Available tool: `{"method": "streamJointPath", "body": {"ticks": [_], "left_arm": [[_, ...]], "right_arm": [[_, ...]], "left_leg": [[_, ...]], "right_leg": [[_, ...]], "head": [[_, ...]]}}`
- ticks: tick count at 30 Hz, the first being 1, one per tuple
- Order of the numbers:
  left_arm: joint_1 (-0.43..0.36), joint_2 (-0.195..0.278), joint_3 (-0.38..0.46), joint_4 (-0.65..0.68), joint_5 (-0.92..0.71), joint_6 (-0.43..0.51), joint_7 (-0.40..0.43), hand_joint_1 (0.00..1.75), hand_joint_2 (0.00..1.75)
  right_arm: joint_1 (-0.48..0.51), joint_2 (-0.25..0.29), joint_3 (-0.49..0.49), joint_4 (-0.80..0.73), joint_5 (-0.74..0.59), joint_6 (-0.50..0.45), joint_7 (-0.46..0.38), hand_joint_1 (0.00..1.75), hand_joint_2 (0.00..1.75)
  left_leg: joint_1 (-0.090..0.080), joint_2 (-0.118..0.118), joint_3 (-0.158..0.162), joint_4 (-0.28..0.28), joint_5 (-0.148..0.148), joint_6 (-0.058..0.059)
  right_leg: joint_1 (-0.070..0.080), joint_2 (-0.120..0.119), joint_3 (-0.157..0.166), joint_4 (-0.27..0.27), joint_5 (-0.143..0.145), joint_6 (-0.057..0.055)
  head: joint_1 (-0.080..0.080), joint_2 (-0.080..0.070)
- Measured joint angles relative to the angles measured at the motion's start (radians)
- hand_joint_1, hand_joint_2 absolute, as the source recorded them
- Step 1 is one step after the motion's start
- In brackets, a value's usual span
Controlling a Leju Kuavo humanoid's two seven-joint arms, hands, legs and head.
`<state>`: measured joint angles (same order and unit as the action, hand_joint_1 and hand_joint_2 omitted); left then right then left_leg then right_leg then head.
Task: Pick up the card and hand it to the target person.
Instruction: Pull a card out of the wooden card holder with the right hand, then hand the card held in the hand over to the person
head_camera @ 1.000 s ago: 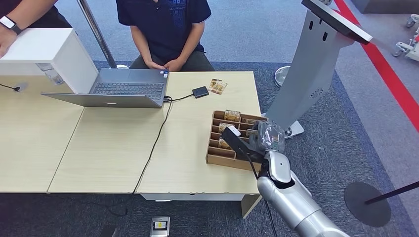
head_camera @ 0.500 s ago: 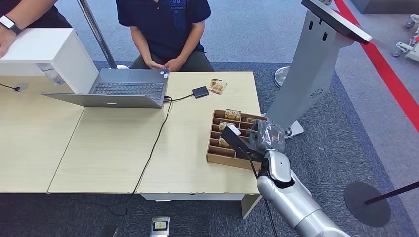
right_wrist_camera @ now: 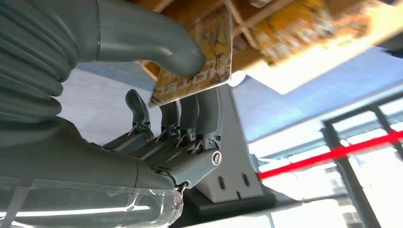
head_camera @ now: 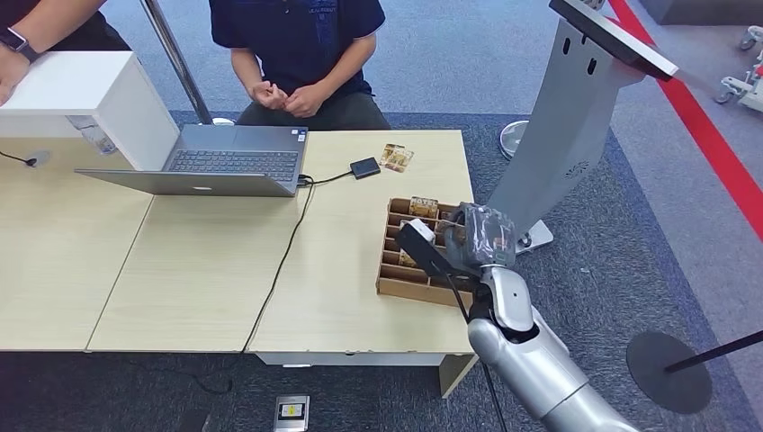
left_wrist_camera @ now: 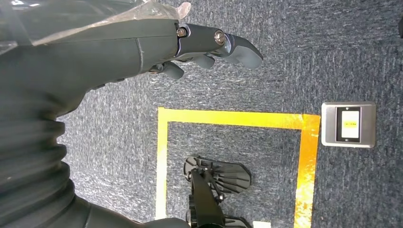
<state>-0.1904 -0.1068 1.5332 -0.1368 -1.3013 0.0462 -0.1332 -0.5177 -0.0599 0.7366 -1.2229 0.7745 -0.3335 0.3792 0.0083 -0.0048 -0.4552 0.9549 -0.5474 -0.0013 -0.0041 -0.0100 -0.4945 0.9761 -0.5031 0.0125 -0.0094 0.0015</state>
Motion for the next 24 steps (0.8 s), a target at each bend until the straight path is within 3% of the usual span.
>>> {"method": "streamJointPath", "body": {"ticks": [6,12,18,24], "left_arm": [[0.0,0.0,0.0,0.0,-0.001,-0.001,-0.003,0.0,1.75],[-0.008,0.0,0.0,0.0,-0.032,-0.006,0.012,0.0,1.75],[-0.04,-0.004,-0.002,0.0,-0.09,-0.015,0.046,0.0,1.75],[-0.067,-0.013,-0.004,0.0,-0.124,-0.017,0.067,0.0,1.75]], "right_arm": [[-0.004,-0.007,0.0,-0.104,-0.023,0.006,-0.029,1.27,1.75],[-0.054,0.006,0.009,-0.097,-0.074,0.014,-0.113,1.27,1.75],[-0.183,0.068,0.024,0.089,-0.106,-0.061,-0.253,1.27,1.75],[-0.324,0.14,0.035,0.325,-0.089,-0.109,-0.284,1.27,1.75]], "left_leg": [[0.0,0.0,0.0,0.0,0.0,0.0],[0.0,0.0,-0.001,0.0,0.0,0.0],[0.0,0.0,-0.001,0.0,0.0,0.0],[0.0,0.0,-0.002,0.0,0.0,0.0]], "right_leg": [[0.0,0.0,0.0,0.0,0.0,0.0],[0.0,0.0,0.0,0.0,0.0,0.0],[0.0,0.0,0.0,0.001,0.0,0.0],[0.0,0.0,0.0,0.001,0.0,0.0]], "head": [[0.0,0.0],[0.0,0.0],[0.0,0.0],[0.0,0.0]]}}
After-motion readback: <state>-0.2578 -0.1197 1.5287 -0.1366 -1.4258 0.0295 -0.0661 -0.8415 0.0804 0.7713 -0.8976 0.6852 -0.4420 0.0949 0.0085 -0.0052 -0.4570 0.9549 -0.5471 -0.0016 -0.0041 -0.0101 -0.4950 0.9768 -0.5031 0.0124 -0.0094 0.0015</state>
